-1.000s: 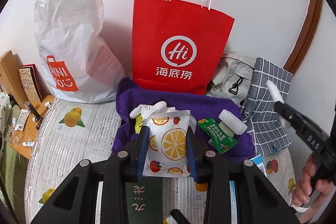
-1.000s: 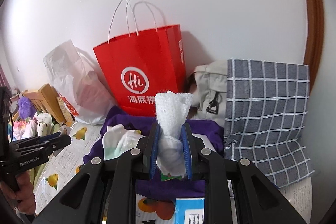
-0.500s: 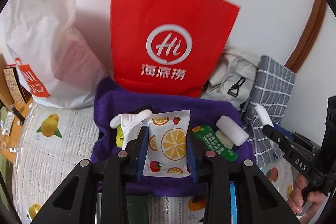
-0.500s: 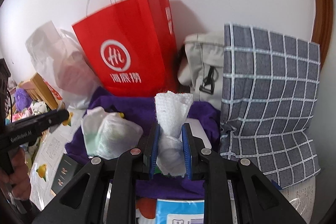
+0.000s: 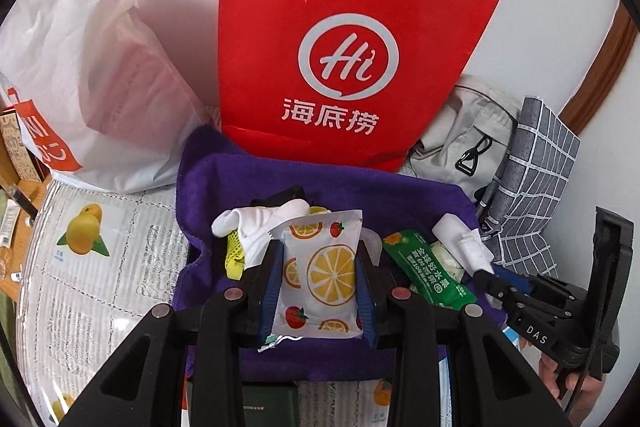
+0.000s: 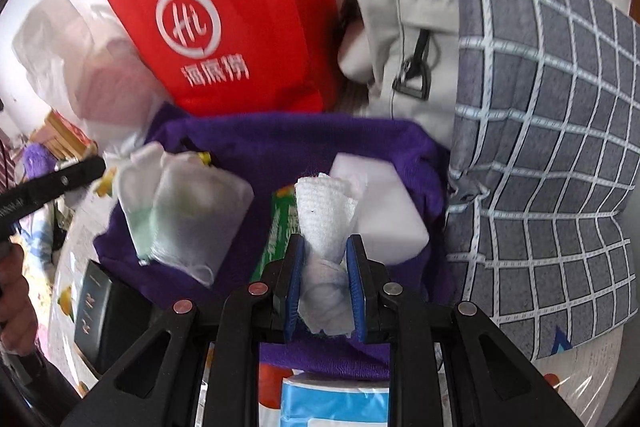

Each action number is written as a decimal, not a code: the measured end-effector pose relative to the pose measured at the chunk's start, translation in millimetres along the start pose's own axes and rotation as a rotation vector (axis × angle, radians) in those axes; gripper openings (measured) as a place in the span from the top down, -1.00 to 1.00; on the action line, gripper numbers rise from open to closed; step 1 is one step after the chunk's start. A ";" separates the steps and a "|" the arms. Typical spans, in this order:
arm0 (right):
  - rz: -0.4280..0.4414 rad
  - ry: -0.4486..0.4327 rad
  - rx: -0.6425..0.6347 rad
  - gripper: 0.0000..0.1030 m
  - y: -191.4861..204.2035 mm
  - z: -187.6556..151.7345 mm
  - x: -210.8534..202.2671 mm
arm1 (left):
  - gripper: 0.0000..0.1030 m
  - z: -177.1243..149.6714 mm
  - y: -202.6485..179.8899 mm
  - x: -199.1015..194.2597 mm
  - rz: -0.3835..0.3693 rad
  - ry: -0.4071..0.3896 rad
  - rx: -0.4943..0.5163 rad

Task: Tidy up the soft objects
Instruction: 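Lower the tissue wad onto the towel and open the right tool while the left tool lowers the packet, then open the left tool on the packet and withdraw both tools toward the bed, then grasp the short black watch strap piece with the right tool while the left grasps the long piece, then carry both black strap pieces with both tools over the purple towel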

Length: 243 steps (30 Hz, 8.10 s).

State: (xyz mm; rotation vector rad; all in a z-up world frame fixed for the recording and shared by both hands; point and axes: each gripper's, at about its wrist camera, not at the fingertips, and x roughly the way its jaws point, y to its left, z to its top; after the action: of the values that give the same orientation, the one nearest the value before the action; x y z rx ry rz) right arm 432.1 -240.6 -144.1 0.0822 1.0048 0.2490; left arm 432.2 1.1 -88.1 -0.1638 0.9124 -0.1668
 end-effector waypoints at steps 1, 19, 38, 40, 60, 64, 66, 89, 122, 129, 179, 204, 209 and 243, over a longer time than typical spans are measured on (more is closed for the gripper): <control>0.002 0.011 0.001 0.57 -0.2 -0.5 2.2 | 0.37 -0.5 -0.6 1.9 -0.001 0.005 0.003; 0.005 0.082 -0.029 -0.04 3.9 -4.1 10.3 | 0.34 -6.8 -5.0 39.7 -0.017 0.117 0.011; -0.007 -0.046 0.012 -0.18 -7.7 0.3 -30.4 | 0.33 -19.5 -15.9 77.2 0.038 0.225 0.042; -0.003 -0.046 0.015 -0.18 -6.9 0.3 -29.4 | 0.27 -19.6 -14.7 79.0 0.039 0.230 0.035; -0.002 -0.105 -0.019 -0.18 13.6 -1.5 -53.2 | -0.25 -10.6 -16.2 52.0 0.023 0.192 0.009; -0.012 -0.148 -0.042 -0.18 24.5 -4.0 -69.1 | -0.25 -8.7 -16.9 33.3 0.022 0.159 0.004; -0.001 -0.171 -0.040 -0.18 30.4 -9.9 -77.5 | -0.25 -7.9 -18.3 21.4 0.018 0.136 0.008; -0.057 0.015 -0.144 0.29 96.4 -176.8 -27.8 | -0.25 -153.4 64.2 -82.9 -0.041 0.018 -0.076; -0.108 0.041 -0.133 0.39 109.3 -217.4 -25.9 | -0.25 -228.2 100.0 -122.0 -0.123 0.013 -0.154; -0.066 -0.016 -0.144 0.60 105.2 -214.6 -24.3 | -0.25 -239.9 80.2 -122.3 -0.093 0.040 -0.124; -0.042 -0.129 0.115 0.59 -4.5 -296.8 -95.3 | 0.51 -247.5 -44.5 -33.7 0.102 0.124 0.180; -0.123 -0.134 0.065 0.59 13.0 -302.3 -109.8 | 0.62 -253.0 -28.2 -51.7 0.001 0.125 0.120; -0.135 -0.132 0.064 0.60 19.1 -302.9 -115.3 | 0.62 -257.0 -22.3 -61.6 -0.006 0.117 0.107; -0.149 -0.106 0.032 0.28 9.1 -322.3 -105.1 | 0.60 -281.3 -8.1 -65.4 0.077 0.123 0.142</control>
State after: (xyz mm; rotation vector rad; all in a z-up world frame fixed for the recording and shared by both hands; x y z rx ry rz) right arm 105.2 -272.4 -228.5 0.0490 0.9051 0.0911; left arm 168.4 -12.6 -205.1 0.0138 1.0236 -0.1711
